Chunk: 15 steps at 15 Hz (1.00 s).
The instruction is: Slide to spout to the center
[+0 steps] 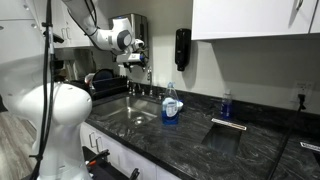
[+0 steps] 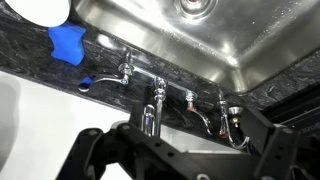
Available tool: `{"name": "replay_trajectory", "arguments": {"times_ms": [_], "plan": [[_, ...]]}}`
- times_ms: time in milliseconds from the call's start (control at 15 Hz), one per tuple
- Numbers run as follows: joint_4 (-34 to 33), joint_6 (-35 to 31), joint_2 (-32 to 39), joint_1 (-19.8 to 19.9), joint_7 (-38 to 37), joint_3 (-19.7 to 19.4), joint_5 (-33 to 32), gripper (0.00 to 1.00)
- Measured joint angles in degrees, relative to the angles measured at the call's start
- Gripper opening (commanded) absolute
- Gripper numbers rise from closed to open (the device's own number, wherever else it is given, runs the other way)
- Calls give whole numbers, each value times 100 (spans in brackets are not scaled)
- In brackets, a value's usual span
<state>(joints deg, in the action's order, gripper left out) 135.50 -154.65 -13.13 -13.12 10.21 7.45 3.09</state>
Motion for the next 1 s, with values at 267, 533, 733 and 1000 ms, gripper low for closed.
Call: {"name": "replay_trajectory", "arguments": {"times_ms": [267, 533, 733, 1000], "plan": [[-35, -442, 330, 179, -529, 0, -432, 100], [-269, -1082, 996, 281, -752, 0, -624, 100], [-579, -1414, 1489, 295, -775, -12, -640, 100], [-964, -1695, 1956, 292, -1034, -134, -897, 100]]}}
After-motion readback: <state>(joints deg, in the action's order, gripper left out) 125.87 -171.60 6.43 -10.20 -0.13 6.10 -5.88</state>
